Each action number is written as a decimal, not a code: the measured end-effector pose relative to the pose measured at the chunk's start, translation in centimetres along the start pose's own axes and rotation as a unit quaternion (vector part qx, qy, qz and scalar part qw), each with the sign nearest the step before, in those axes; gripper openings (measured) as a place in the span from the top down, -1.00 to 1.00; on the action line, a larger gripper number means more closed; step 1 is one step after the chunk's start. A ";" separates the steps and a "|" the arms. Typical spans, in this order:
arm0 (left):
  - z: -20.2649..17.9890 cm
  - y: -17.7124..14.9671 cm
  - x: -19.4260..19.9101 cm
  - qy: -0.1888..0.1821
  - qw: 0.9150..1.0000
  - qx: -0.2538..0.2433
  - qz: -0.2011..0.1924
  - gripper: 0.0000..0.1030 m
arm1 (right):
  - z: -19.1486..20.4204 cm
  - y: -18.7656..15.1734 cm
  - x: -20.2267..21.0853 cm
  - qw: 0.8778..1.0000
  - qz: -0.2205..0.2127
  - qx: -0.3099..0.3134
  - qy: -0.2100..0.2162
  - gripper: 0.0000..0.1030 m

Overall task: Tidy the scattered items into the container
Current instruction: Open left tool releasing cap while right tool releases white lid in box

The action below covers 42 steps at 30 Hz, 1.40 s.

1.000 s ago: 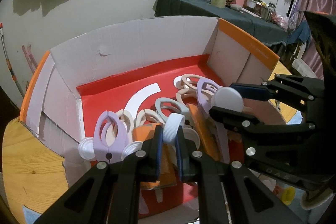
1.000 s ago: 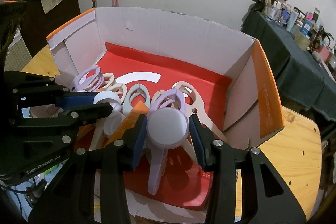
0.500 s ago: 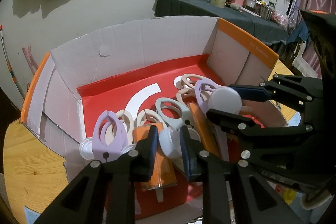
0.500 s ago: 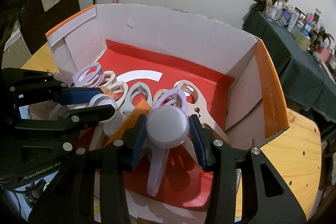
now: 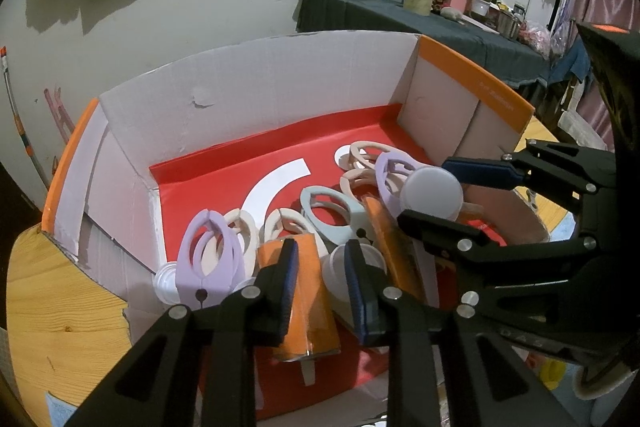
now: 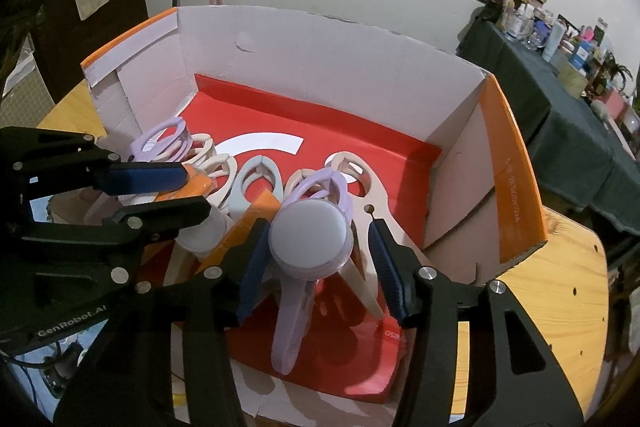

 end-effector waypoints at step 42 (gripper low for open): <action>-0.1 0.5 6.5 -0.004 0.999 0.003 -0.051 0.22 | 0.2 0.6 3.2 0.999 -0.026 -0.004 -0.022 -0.31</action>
Point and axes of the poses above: each gripper's, at about its wrist camera, not at the fingertips, and x roughly against the way its jaws point, z to its left, y to its top, the point moved 7 cm from there along -x, roughly the way its jaws point, and after that the axes turned 1 degree about -x, right-handed, at the moved point
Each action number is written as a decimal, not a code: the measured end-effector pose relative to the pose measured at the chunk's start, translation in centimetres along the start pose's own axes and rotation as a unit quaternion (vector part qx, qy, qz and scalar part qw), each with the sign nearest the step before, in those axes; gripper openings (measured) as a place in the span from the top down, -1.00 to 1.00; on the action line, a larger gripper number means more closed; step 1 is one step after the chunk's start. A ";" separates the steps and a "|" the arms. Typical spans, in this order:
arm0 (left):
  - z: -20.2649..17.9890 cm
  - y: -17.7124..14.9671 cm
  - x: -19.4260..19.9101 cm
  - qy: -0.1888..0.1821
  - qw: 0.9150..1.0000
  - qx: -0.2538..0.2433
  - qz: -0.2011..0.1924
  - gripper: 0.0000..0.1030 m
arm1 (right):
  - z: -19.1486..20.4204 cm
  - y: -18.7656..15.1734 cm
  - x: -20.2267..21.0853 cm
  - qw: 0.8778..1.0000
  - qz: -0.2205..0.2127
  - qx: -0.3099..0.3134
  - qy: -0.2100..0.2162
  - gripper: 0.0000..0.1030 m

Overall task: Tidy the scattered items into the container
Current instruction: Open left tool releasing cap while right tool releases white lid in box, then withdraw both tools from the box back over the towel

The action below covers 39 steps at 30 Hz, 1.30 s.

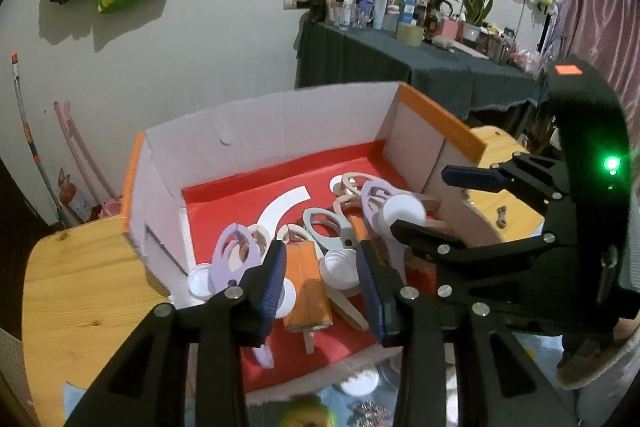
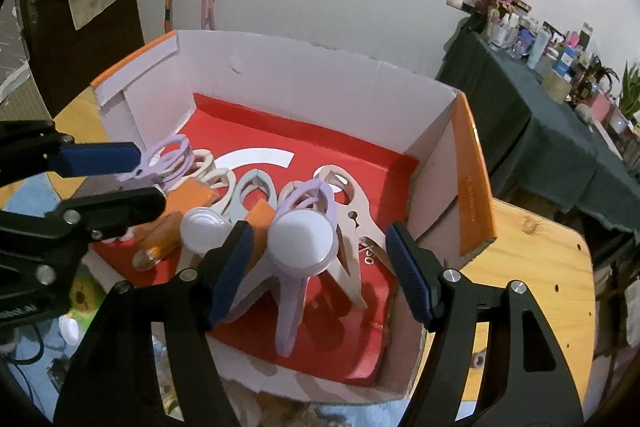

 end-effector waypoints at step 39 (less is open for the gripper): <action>1.3 -10.1 15.3 0.065 0.989 0.063 -0.114 -0.77 | 3.3 -7.4 13.7 0.996 -0.081 -0.027 -0.009 -0.75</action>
Point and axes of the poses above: each gripper's, at about its wrist camera, not at the fingertips, and x roughly against the way its jaws point, z to its left, y to its top, the point moved 7 cm from there along -x, roughly the way its jaws point, and after that the axes turned 1 degree about -x, right-handed, at the moved point
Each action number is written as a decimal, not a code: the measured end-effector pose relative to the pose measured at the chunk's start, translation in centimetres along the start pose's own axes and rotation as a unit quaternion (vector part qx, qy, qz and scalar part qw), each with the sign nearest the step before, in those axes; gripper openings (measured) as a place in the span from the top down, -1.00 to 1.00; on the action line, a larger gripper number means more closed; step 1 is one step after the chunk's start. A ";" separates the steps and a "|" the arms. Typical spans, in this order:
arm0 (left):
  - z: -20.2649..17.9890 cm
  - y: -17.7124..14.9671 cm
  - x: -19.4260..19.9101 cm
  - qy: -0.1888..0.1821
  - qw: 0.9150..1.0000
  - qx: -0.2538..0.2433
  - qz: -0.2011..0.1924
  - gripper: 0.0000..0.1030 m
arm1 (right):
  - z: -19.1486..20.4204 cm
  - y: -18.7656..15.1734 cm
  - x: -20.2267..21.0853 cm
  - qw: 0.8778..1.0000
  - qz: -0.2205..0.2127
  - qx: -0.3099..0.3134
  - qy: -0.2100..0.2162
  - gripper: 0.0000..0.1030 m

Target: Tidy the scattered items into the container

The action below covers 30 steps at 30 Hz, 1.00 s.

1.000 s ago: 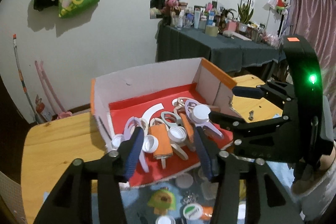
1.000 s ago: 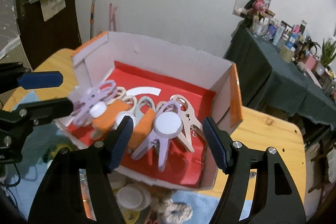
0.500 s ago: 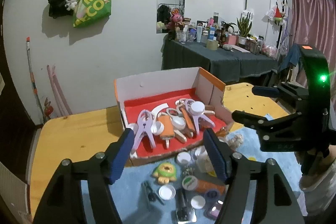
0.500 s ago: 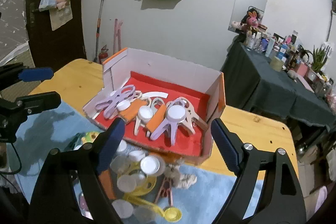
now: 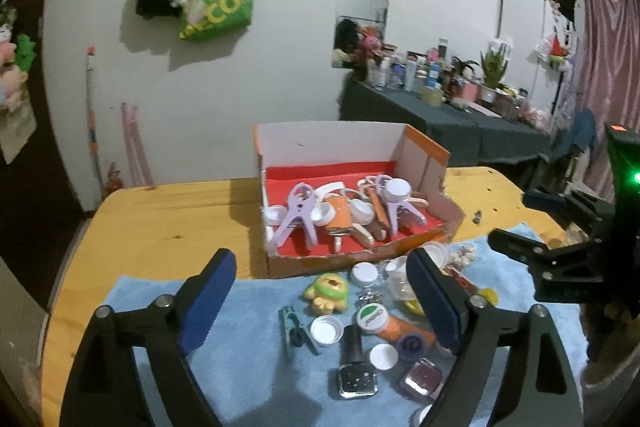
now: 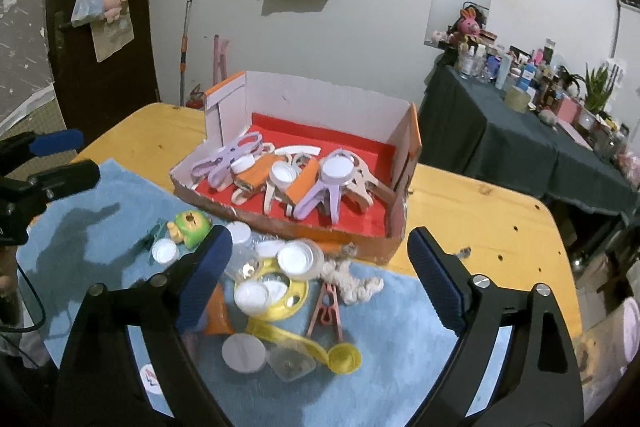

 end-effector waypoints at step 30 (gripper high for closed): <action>-2.0 -8.2 -3.6 0.069 0.996 0.033 0.046 -0.99 | -1.4 -8.4 -0.9 0.993 0.016 -0.111 -0.026 -0.75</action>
Point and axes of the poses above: each gripper's, at about its wrist camera, not at the fingertips, and x roughly against the way its jaws point, z to its left, y to its top, the point moved 7 cm from there along -x, roughly the way its jaws point, and after that the axes turned 1 degree about -x, right-handed, at the moved point
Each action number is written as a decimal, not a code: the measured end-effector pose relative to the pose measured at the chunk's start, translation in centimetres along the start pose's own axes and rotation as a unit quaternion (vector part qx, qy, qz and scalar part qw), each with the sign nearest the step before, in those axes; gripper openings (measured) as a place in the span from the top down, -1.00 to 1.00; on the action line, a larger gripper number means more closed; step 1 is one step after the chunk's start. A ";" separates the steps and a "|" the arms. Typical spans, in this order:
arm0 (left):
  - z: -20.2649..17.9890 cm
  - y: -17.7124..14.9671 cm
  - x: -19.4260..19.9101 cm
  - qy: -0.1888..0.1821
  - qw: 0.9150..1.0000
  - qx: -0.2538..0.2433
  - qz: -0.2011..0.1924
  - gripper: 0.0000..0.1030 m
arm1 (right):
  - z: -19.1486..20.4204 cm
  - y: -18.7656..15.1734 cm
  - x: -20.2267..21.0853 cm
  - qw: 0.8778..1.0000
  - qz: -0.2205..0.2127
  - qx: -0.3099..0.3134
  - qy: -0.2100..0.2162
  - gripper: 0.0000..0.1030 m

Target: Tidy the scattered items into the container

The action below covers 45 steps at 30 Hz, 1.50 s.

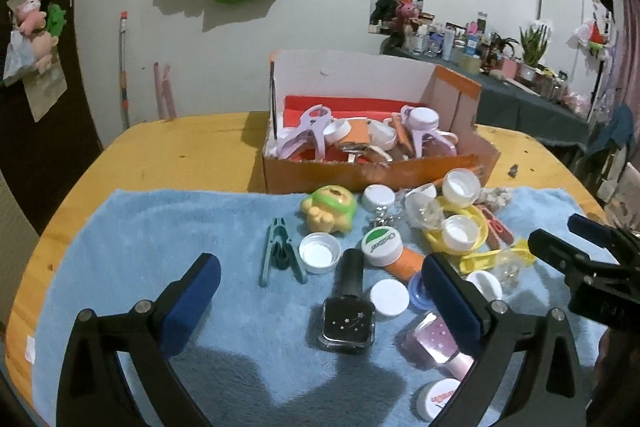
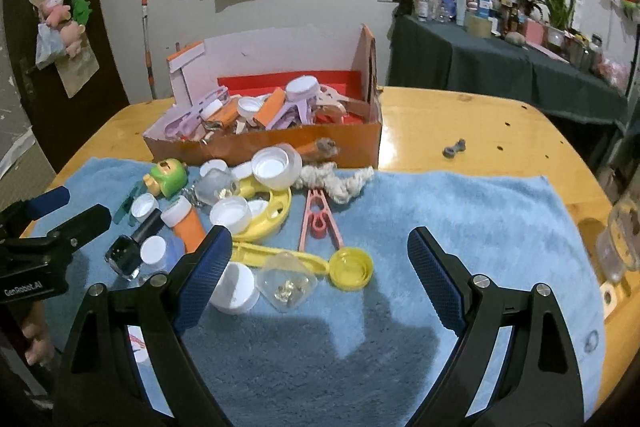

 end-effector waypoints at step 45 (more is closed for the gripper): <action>-0.4 -0.4 -0.3 0.033 0.999 -0.010 -0.031 -0.99 | -0.4 -0.9 -1.2 0.998 -0.011 0.002 -0.058 -0.75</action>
Point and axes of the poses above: each gripper's, at about its wrist camera, not at the fingertips, and x roughly against the way its jaws point, z to its left, y to its top, the point moved 7 cm from there along -x, roughly the way its jaws point, and after that the axes turned 1 degree about -x, right-handed, at the moved point
